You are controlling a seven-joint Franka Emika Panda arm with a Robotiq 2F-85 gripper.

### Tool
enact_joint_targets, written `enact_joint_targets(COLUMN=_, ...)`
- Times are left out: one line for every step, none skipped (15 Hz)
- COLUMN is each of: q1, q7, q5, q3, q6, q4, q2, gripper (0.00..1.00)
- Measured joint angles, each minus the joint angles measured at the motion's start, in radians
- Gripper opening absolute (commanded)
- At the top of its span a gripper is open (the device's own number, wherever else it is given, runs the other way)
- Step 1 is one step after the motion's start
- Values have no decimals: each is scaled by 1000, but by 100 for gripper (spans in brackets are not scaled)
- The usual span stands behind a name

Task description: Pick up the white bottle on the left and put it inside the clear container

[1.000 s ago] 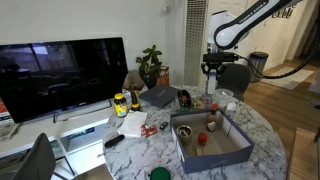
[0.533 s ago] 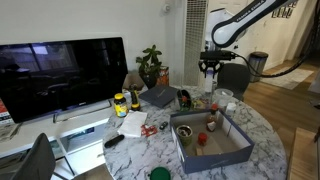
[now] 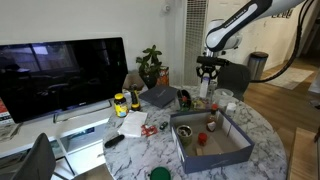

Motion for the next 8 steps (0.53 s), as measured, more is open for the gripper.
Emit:
enact_joint_targets(q1=-4, q7=-9, q5=18, q3=-5, q6=5, q4=16, q2=22, gripper=19)
enact_joint_targets(q1=-7, q7=-12, q5=26, q3=-12, q6=11, q4=29, q2=40, gripper=19)
enact_joint_targets(q1=-8, q7=-12, q5=28, q3=-19, q6=13, q4=43, q2=56, gripper=19)
enact_joint_targets(q1=-8, q7=-14, q5=28, q3=-27, q6=13, q4=54, q2=69, gripper=19)
enact_joint_targets(q1=-8, q7=-19, q5=27, q3=-33, q6=13, q4=62, q2=80, gripper=19)
enact_joint_targets(q1=-8, q7=-28, q5=24, q3=-38, q6=13, q4=64, q2=88, gripper=19)
enact_joint_targets(q1=-7, q7=-44, q5=19, q3=-41, q6=10, q4=64, q2=94, gripper=19)
enact_joint_targets(q1=-4, q7=-62, q5=14, q3=-42, q6=7, q4=60, q2=97, gripper=19)
